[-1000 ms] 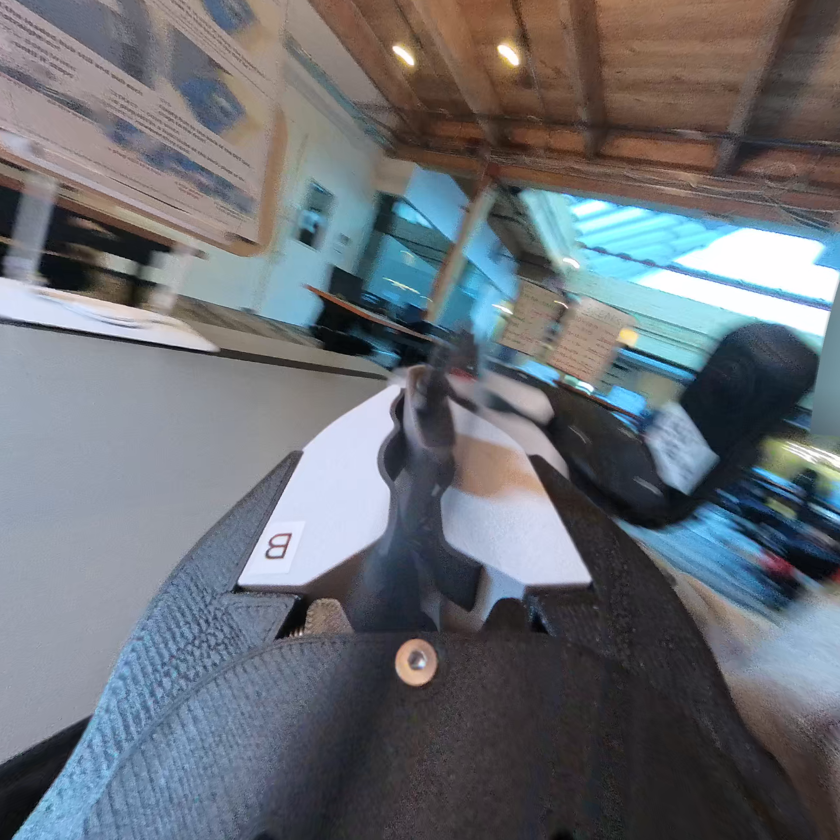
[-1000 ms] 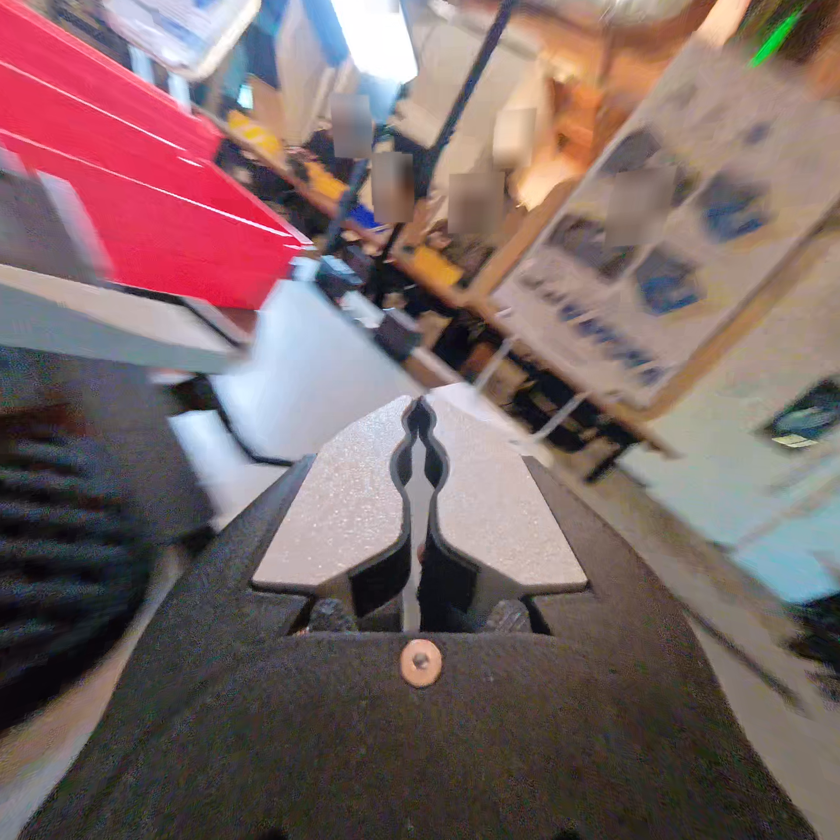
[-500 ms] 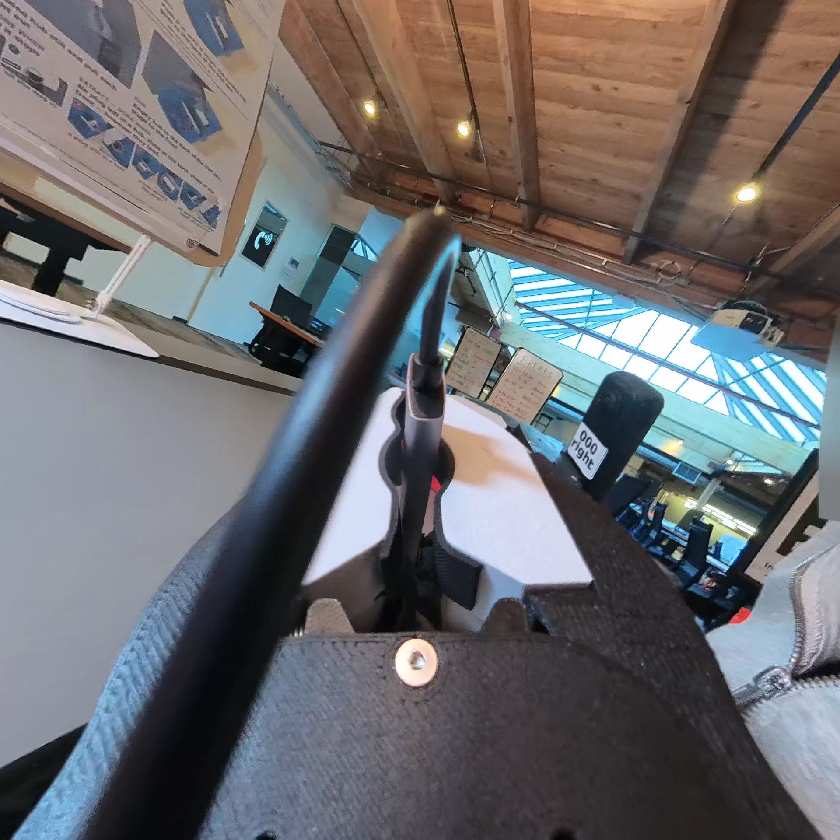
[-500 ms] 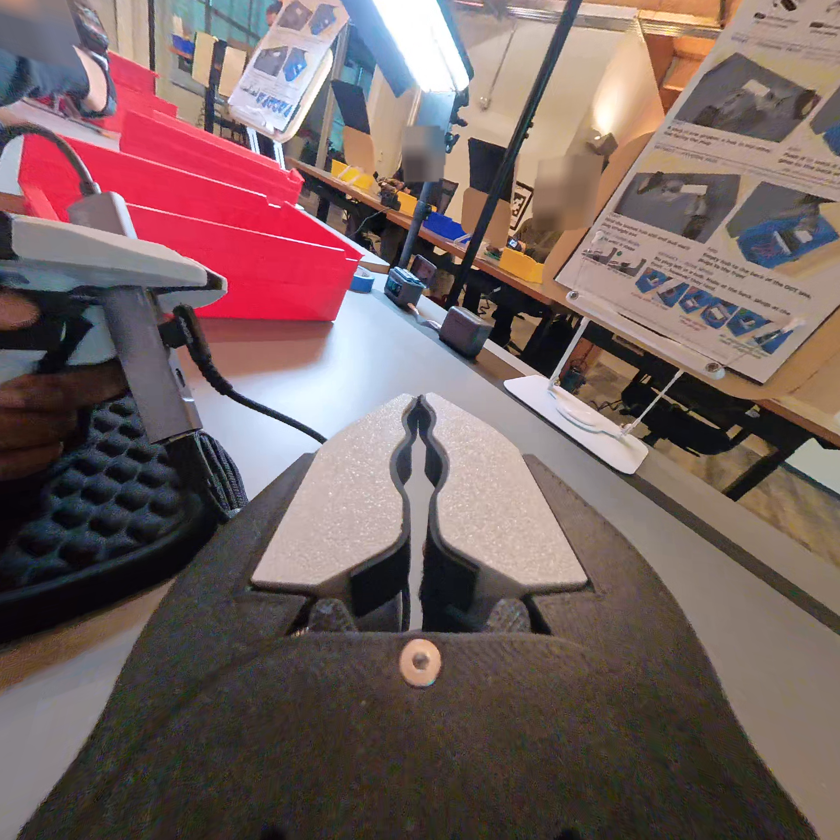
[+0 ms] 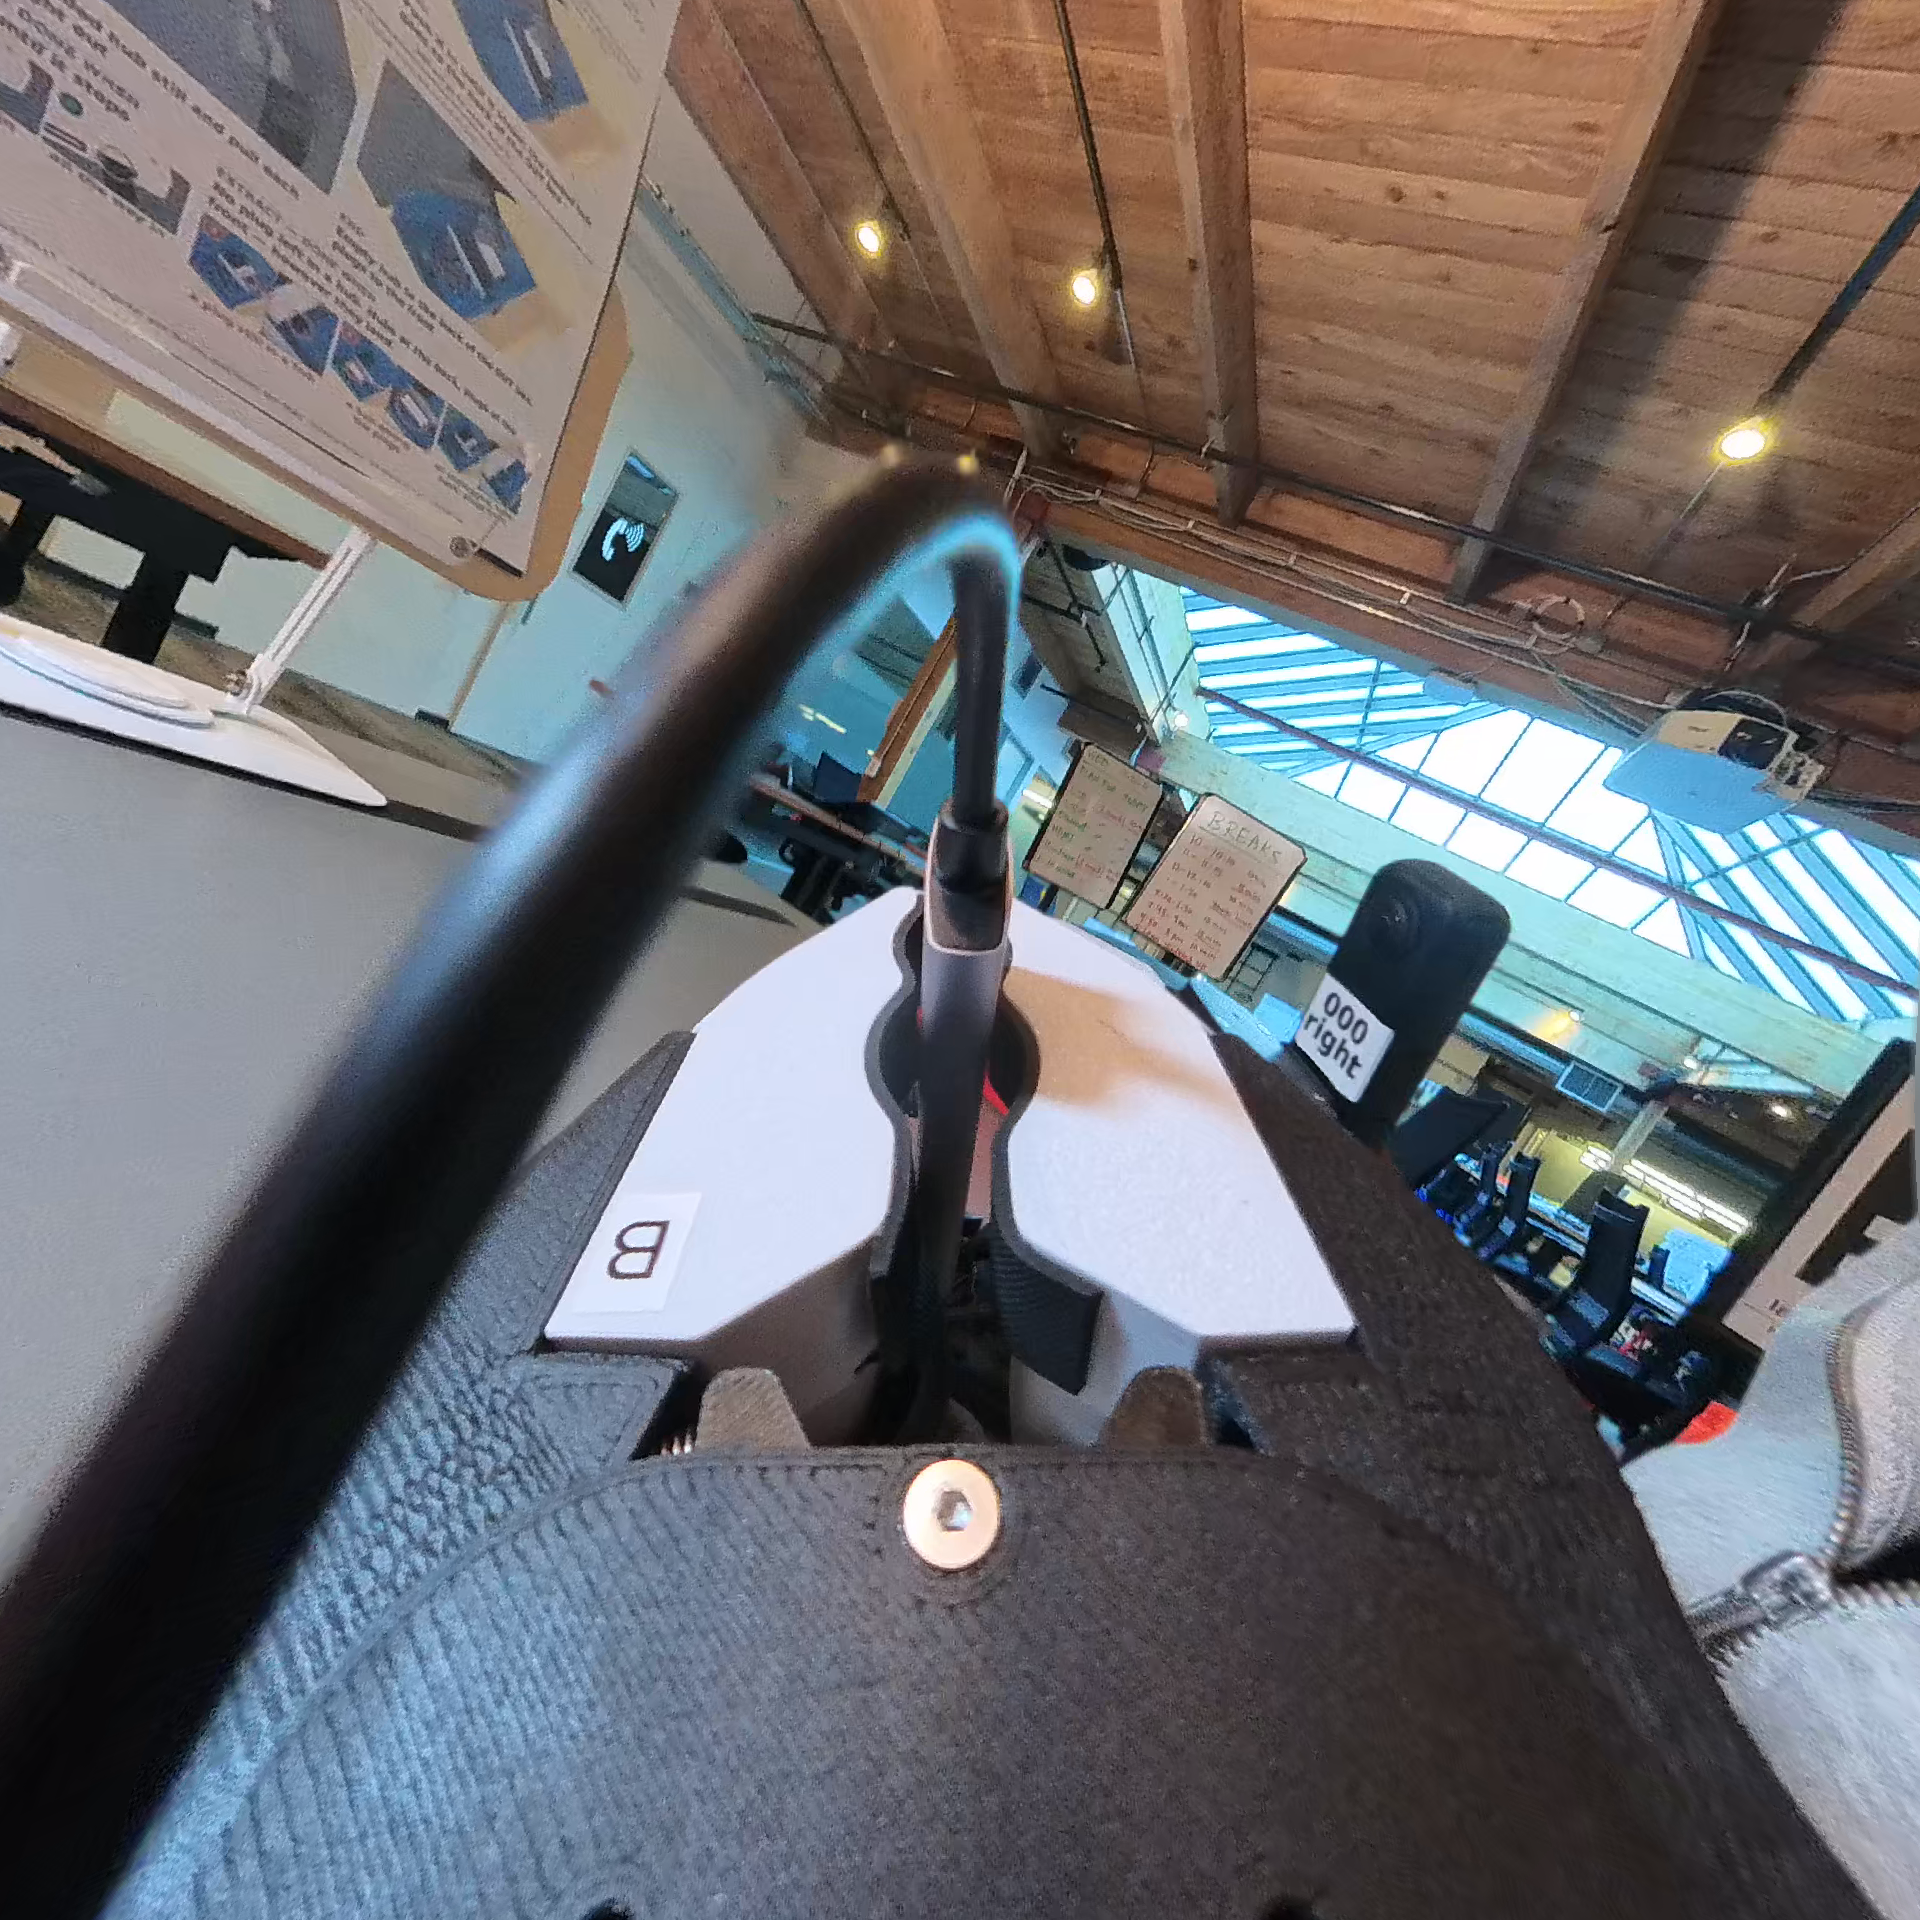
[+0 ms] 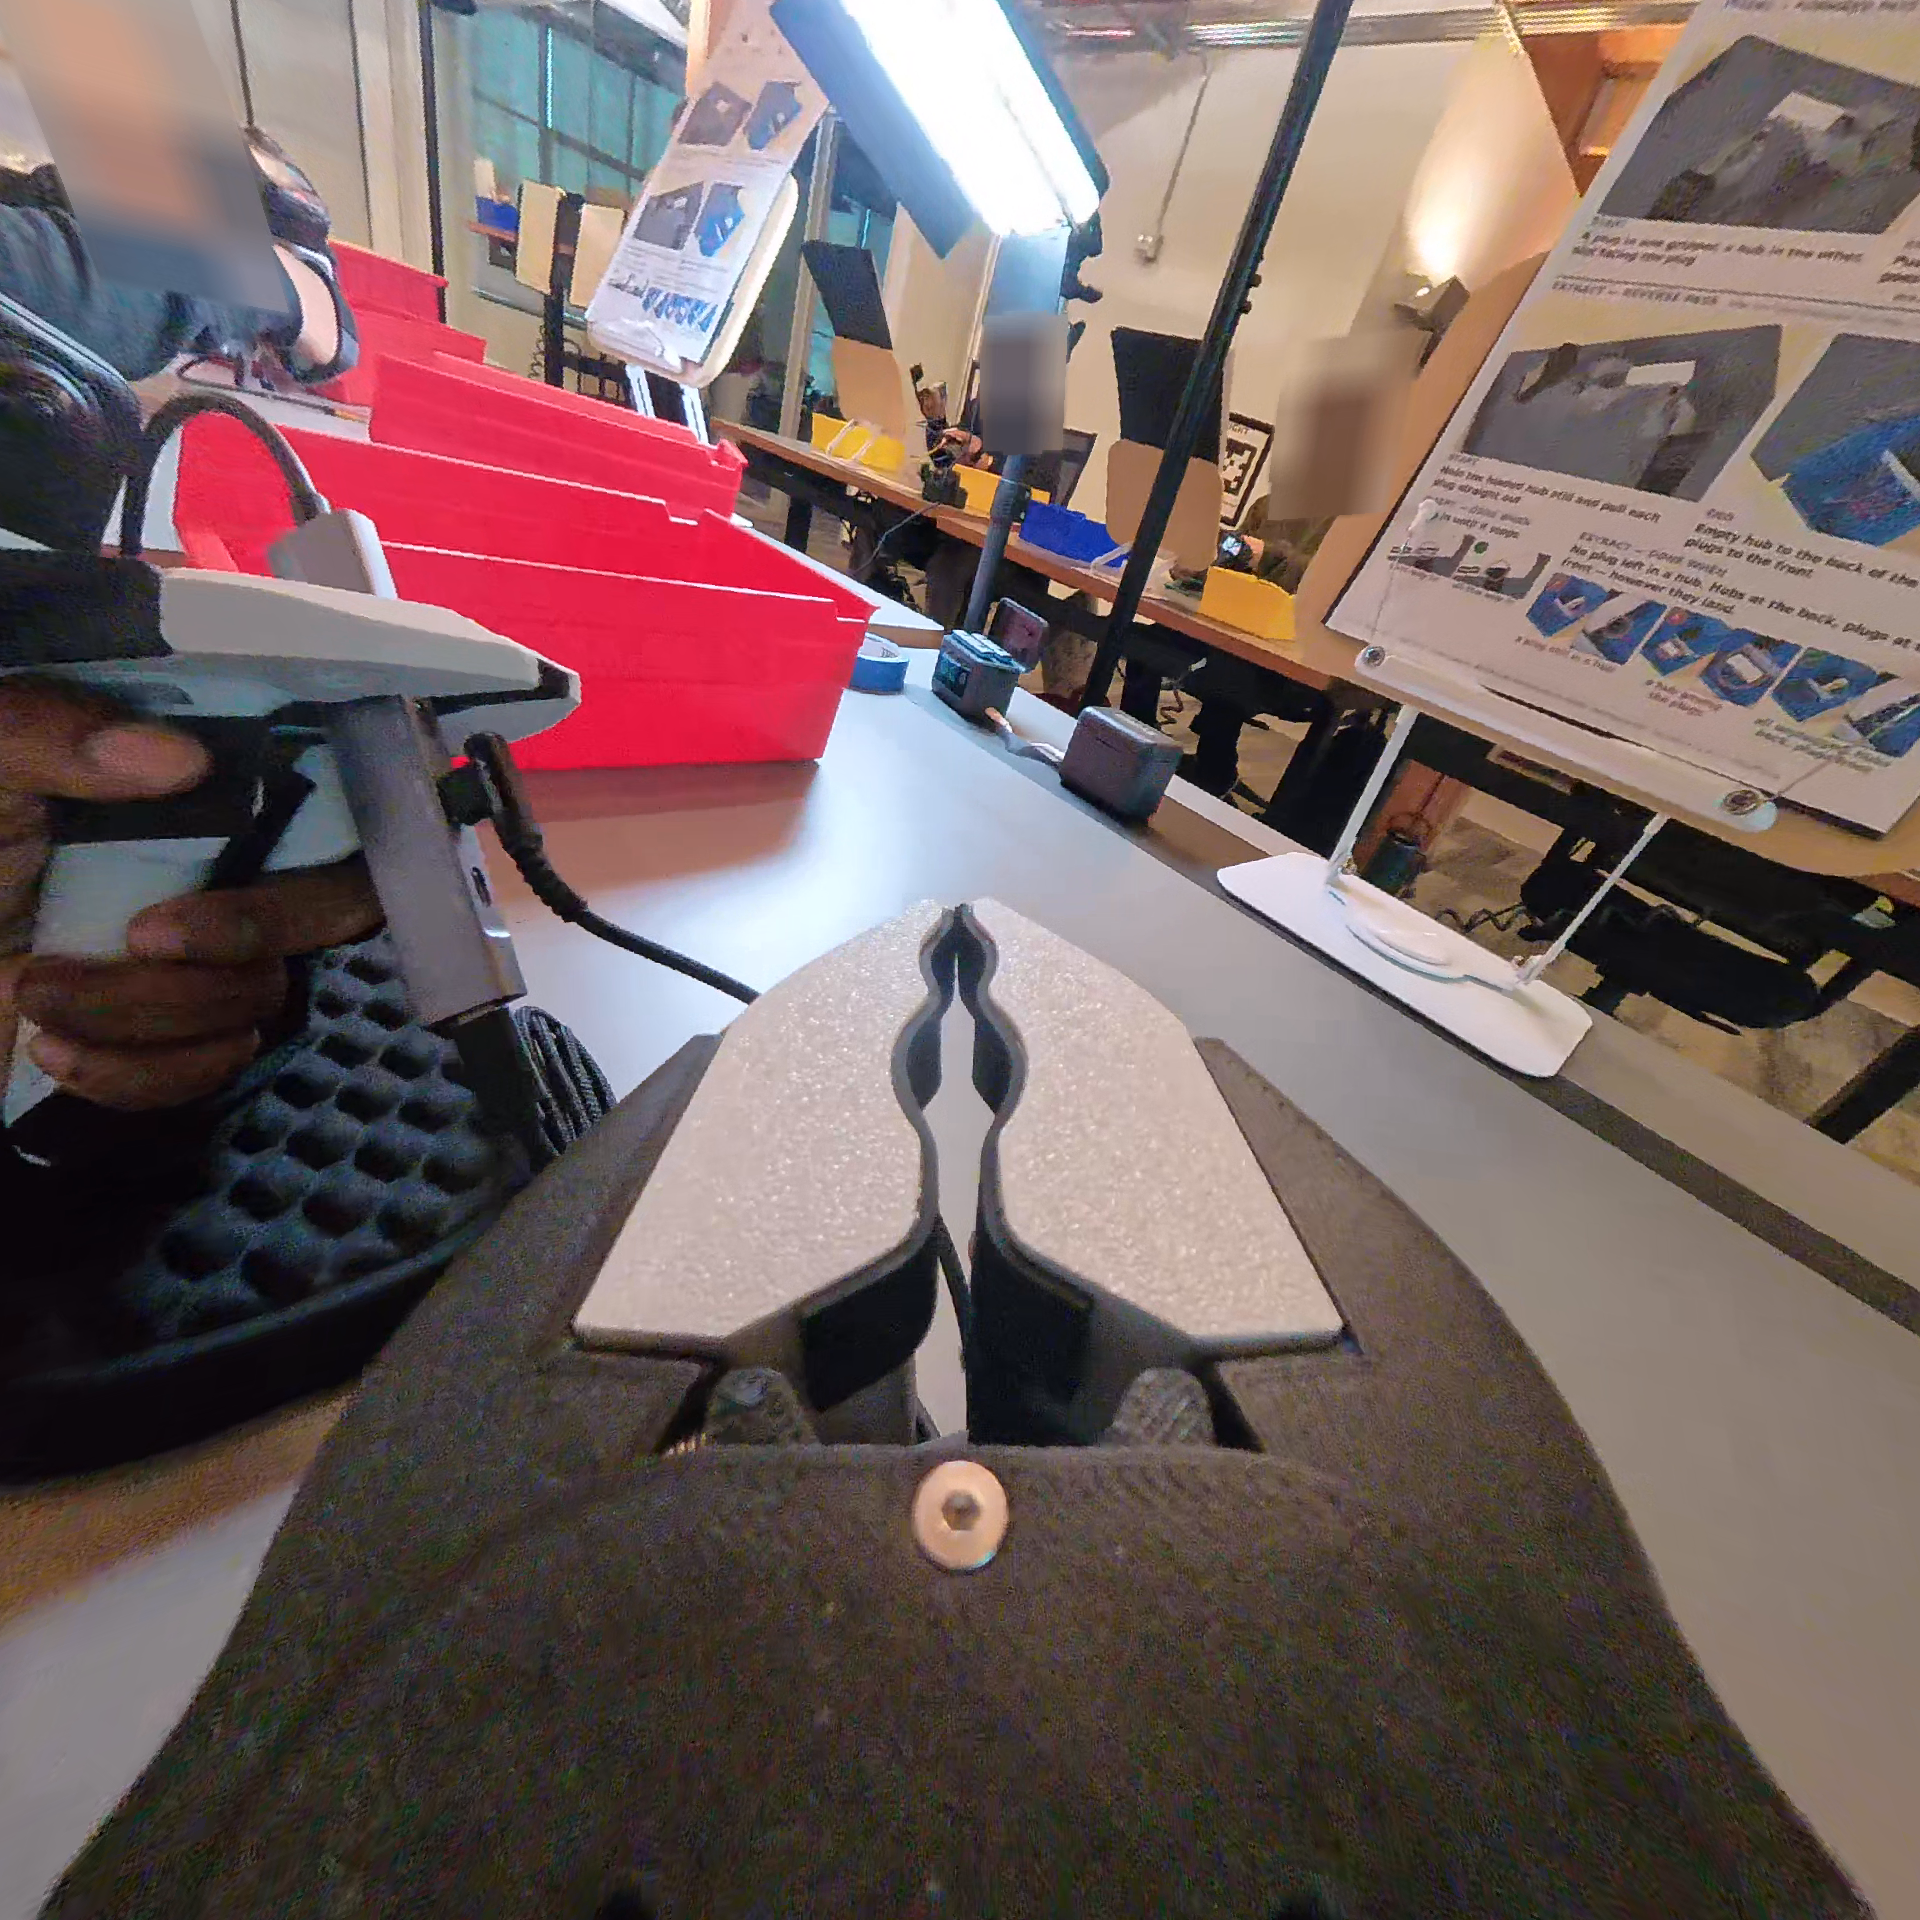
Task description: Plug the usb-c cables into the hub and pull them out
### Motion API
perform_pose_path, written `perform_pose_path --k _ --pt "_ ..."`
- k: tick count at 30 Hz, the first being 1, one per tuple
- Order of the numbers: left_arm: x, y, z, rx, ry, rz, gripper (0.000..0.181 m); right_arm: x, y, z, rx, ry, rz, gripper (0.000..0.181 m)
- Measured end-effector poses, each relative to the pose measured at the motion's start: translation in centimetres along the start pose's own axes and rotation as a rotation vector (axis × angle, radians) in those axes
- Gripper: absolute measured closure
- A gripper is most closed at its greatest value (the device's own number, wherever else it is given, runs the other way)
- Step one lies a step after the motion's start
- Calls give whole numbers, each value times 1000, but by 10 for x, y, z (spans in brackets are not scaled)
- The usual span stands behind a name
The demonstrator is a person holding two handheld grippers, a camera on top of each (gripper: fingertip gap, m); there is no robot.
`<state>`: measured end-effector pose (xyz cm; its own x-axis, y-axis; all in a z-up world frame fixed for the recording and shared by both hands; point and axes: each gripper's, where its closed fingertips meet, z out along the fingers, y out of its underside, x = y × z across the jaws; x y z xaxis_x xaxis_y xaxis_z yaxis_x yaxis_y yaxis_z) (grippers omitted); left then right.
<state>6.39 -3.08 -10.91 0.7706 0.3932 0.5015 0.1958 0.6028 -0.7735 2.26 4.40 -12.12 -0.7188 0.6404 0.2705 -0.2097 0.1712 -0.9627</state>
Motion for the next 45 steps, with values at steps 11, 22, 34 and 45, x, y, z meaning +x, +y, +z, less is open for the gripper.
perform_pose_path --k 11,22,34,45 --pt "-22 -11 7 -9 -3 -7 175 4 -13 -6 137 -136 357 177" --pt "-19 -14 4 20 32 -21 174 -73 -16 21 -25 -436 172 155" --pt "-9 -8 5 -19 83 29 172 -94 -4 34 -124 -502 -51 167" --pt "19 7 8 -97 200 198 173 -102 -3 13 -195 -733 178 162"
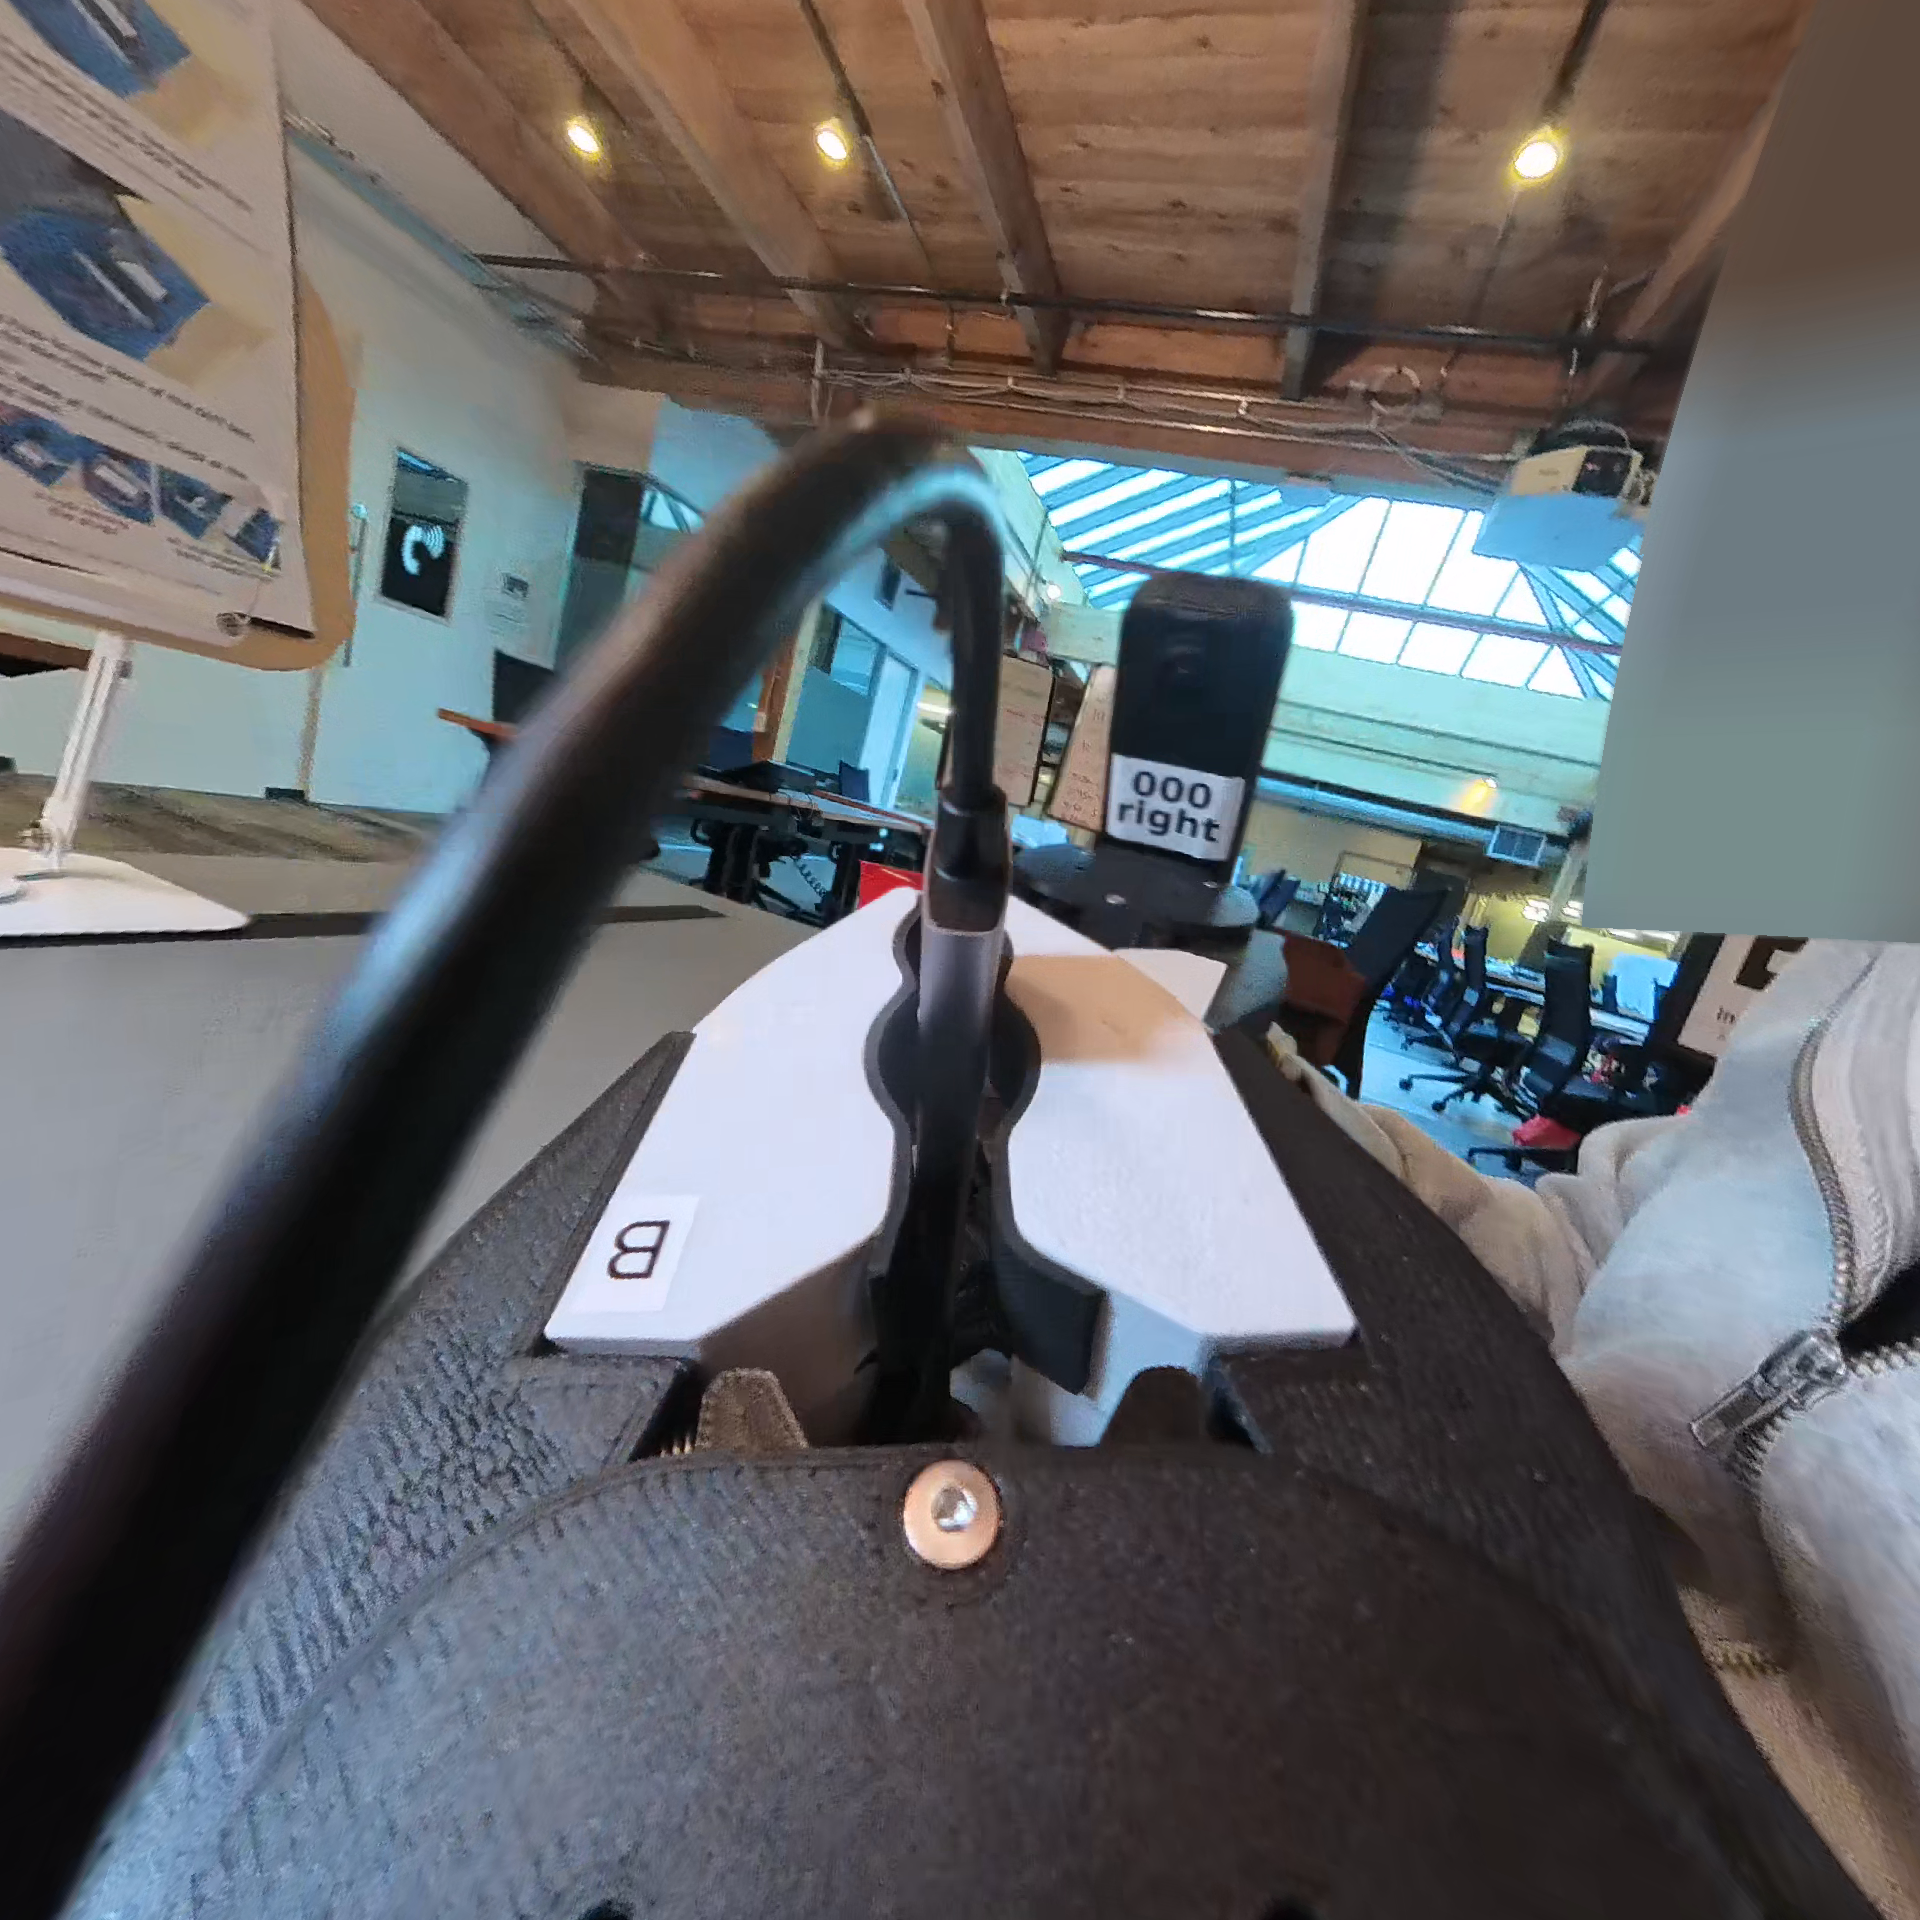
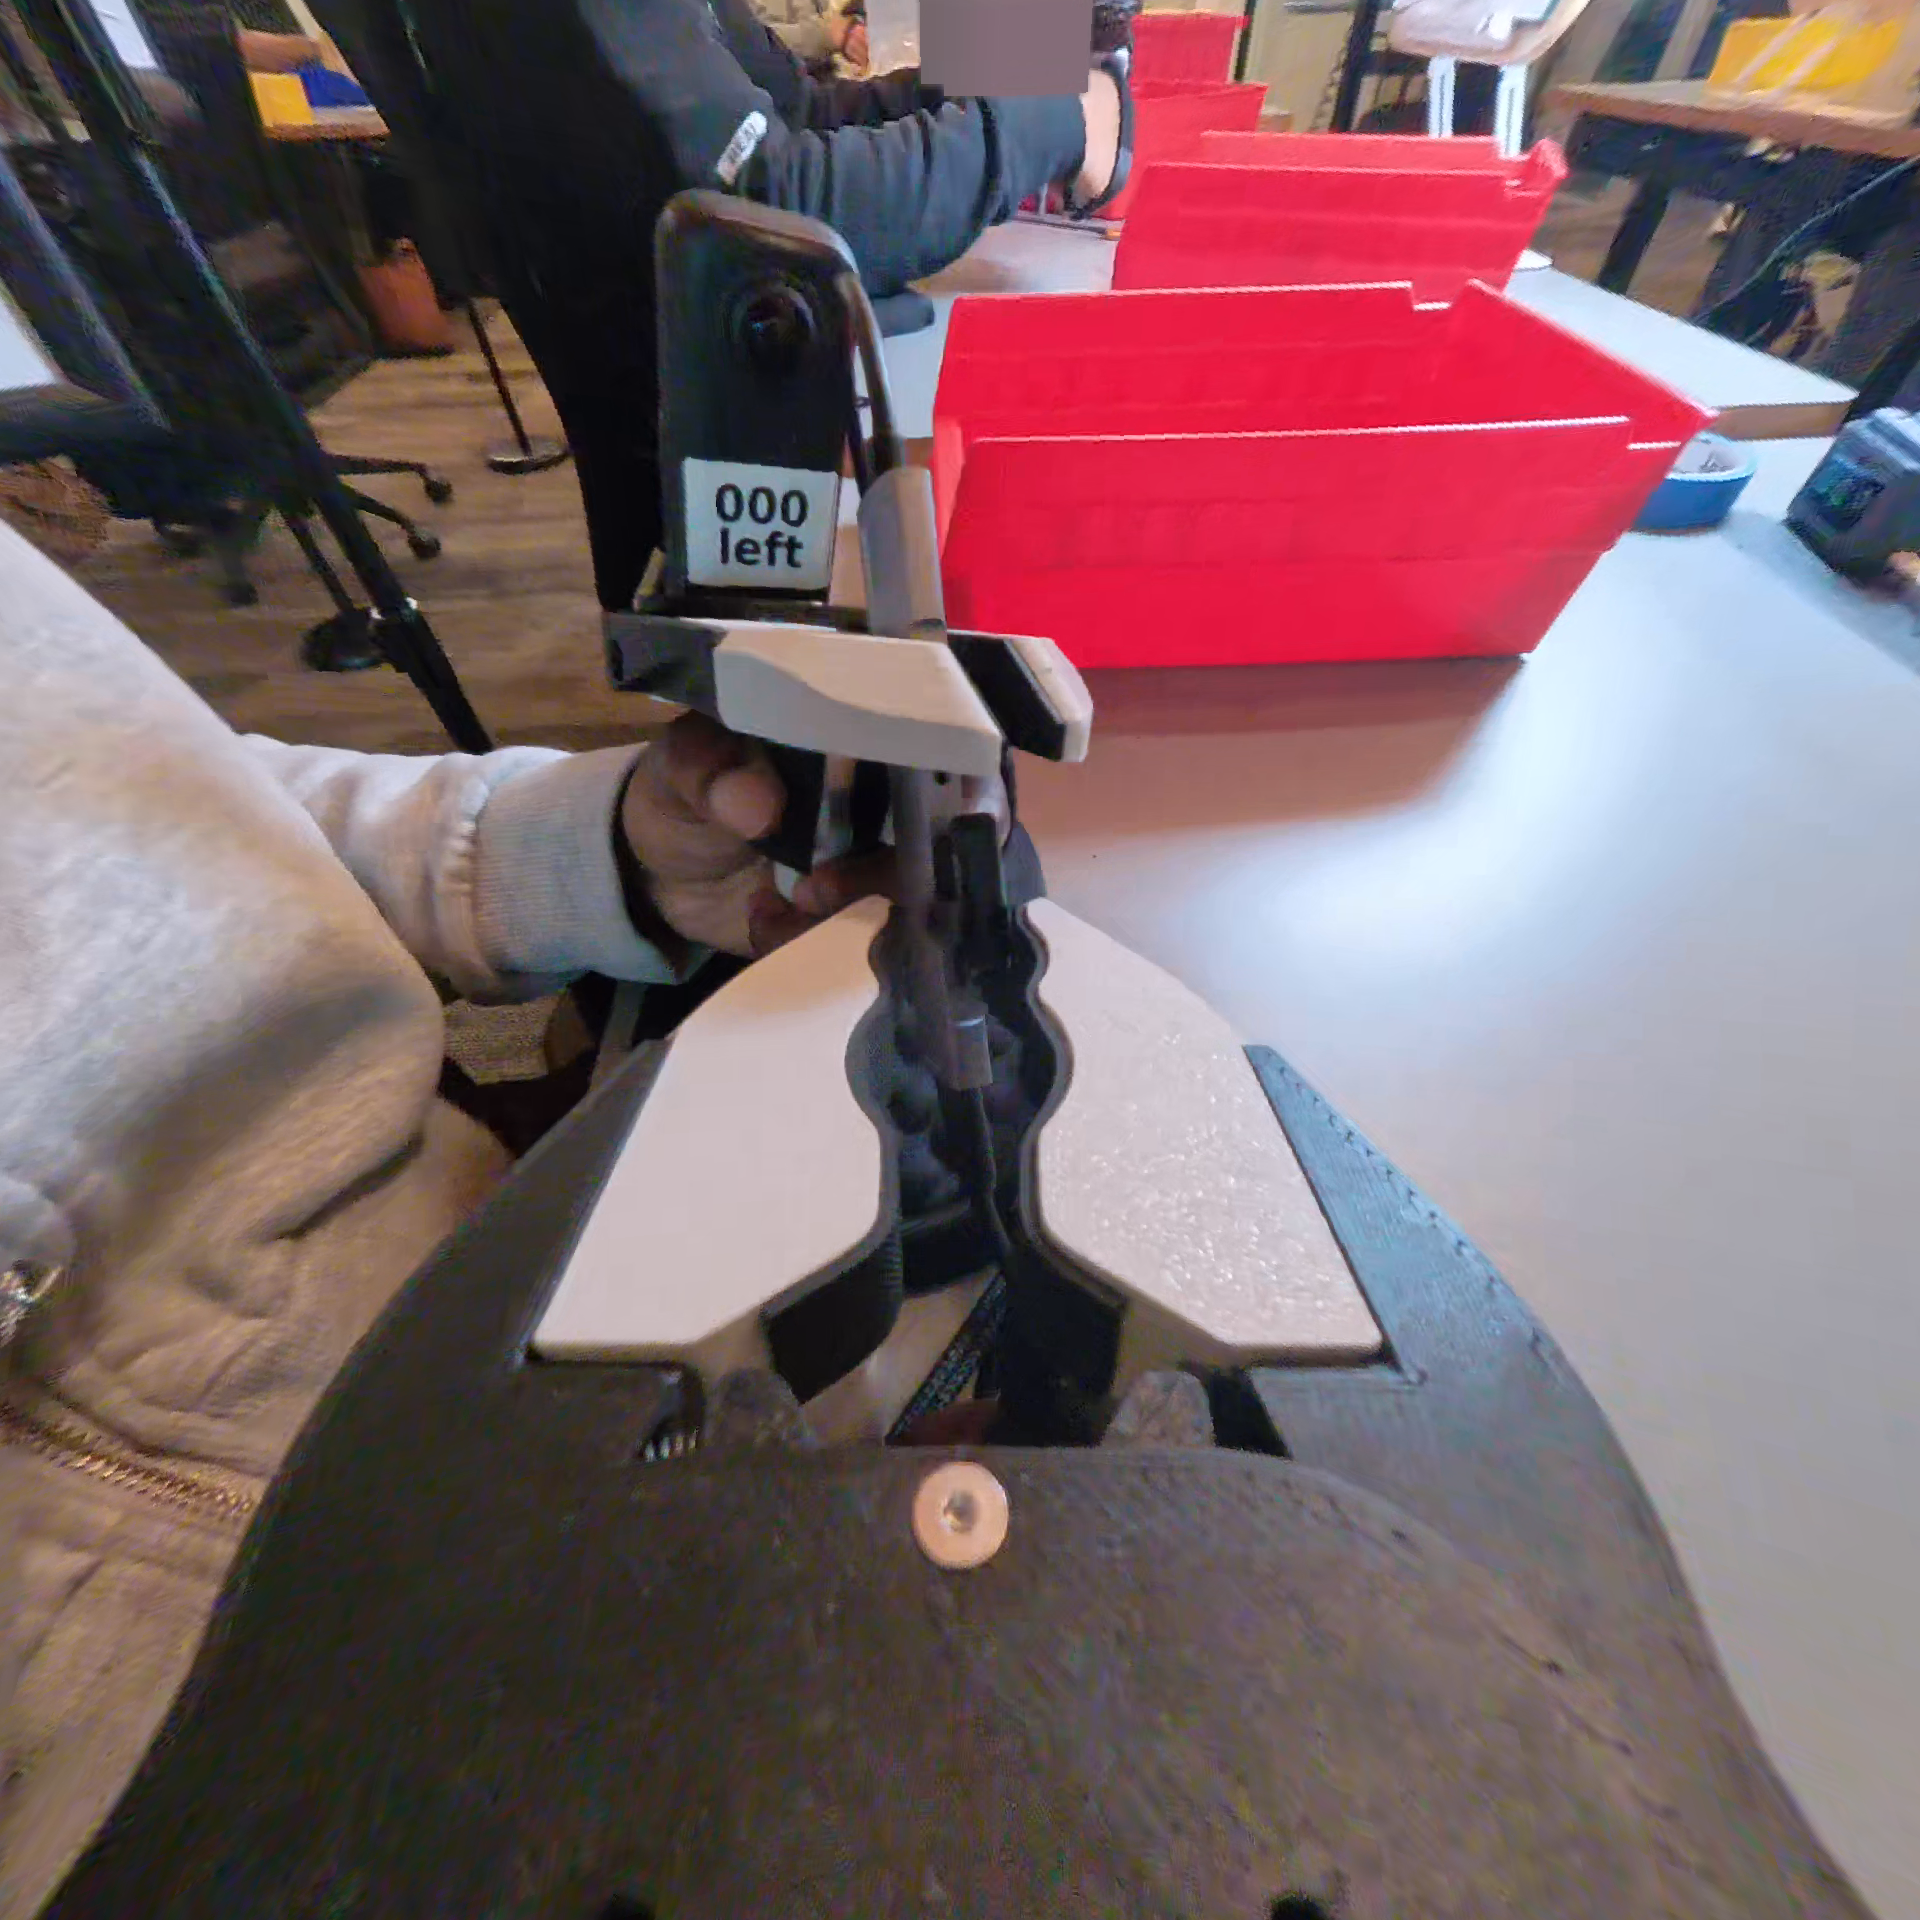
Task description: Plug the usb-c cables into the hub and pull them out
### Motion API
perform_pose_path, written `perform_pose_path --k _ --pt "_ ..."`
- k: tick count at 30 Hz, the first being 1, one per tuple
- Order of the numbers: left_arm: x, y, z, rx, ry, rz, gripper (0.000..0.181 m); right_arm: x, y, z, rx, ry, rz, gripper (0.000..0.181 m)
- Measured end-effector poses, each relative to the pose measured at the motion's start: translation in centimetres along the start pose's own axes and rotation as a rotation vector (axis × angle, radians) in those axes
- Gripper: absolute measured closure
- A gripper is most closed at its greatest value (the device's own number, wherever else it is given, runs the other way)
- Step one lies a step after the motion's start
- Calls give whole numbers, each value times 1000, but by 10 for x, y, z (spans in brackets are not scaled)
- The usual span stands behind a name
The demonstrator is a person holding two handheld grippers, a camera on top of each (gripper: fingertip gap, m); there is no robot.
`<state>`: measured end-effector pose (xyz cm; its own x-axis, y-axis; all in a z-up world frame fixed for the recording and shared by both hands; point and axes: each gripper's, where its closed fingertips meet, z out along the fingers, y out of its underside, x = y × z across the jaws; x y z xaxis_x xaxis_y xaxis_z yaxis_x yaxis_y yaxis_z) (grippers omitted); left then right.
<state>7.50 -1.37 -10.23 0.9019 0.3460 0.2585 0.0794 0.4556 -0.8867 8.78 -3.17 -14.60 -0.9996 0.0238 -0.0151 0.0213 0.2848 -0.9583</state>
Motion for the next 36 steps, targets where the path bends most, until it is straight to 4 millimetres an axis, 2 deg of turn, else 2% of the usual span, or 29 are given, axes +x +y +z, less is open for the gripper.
perform_pose_path --k 2,5,11,15,18,20,21,23,30,36 --pt "0 0 0 -2 3 0 173 3 -2 -1 18 5 -7 167" --pt "-6 -2 -1 13 -19 -37 170 7 -2 1 21 100 -126 171" --pt "-19 -6 -4 51 -93 -87 149 7 -7 1 47 262 -295 174" --pt "-28 -9 -5 80 -158 -99 142 11 -19 0 106 461 -335 174" --pt "-30 -9 -6 84 -178 -98 143 11 -17 5 31 609 -502 174" --pt "-33 -8 -6 76 -209 -93 145 5 -15 14 0 627 -586 174" --pt "-31 -9 -6 76 -195 -89 156 5 -15 15 -17 659 -632 174" --pt "-34 -8 -8 74 -233 -77 163 7 -14 17 -52 722 -720 174" --pt "-34 -8 -8 58 -248 -42 163 7 -13 17 -28 738 -704 173" --pt "-23 -11 -7 73 -156 -42 163 0 -13 16 28 495 -415 167"
